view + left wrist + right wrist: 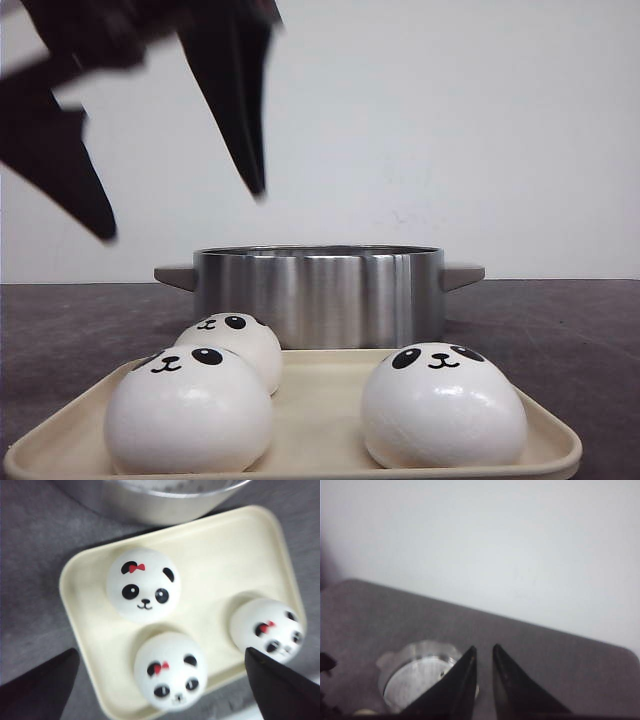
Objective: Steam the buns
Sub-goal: 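Lower the left gripper onto the farther panda bun nearest it and grasp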
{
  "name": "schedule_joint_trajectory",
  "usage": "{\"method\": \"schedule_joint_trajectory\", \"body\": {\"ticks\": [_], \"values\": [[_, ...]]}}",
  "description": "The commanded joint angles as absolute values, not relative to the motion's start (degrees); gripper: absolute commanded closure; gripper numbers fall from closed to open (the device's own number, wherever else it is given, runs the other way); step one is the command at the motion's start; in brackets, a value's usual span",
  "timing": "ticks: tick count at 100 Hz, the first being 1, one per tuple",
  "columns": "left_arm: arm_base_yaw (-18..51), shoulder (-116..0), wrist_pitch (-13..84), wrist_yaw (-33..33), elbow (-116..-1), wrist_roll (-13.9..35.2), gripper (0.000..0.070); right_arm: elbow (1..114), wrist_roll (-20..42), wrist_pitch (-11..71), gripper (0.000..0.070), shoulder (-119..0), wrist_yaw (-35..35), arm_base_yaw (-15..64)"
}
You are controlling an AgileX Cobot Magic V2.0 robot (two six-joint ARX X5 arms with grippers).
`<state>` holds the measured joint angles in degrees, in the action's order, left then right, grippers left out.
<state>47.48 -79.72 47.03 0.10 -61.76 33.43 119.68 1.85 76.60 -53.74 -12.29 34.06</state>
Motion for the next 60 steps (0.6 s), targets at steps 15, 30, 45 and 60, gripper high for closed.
{"method": "schedule_joint_trajectory", "body": {"ticks": [15, 30, 45, 60], "values": [[47.59, -87.81, 43.00, -1.63, -62.24, 36.40, 0.0027, 120.79, 1.32, 78.98, 0.0649, -54.52, -12.45, 34.41], [46.74, -90.13, 40.03, -1.83, -62.24, 37.21, 0.0027, 120.79, 1.32, 79.05, 0.0649, -54.46, -12.45, 34.41], [45.87, -91.11, 39.05, -1.69, -62.24, 37.06, 0.0028, 120.79, 1.28, 79.20, 0.0649, -54.46, -12.45, 34.41], [44.97, -92.05, 38.52, -1.65, -62.24, 36.75, 0.0027, 120.79, 1.28, 79.55, 0.0649, -54.46, -12.47, 34.41]]}}
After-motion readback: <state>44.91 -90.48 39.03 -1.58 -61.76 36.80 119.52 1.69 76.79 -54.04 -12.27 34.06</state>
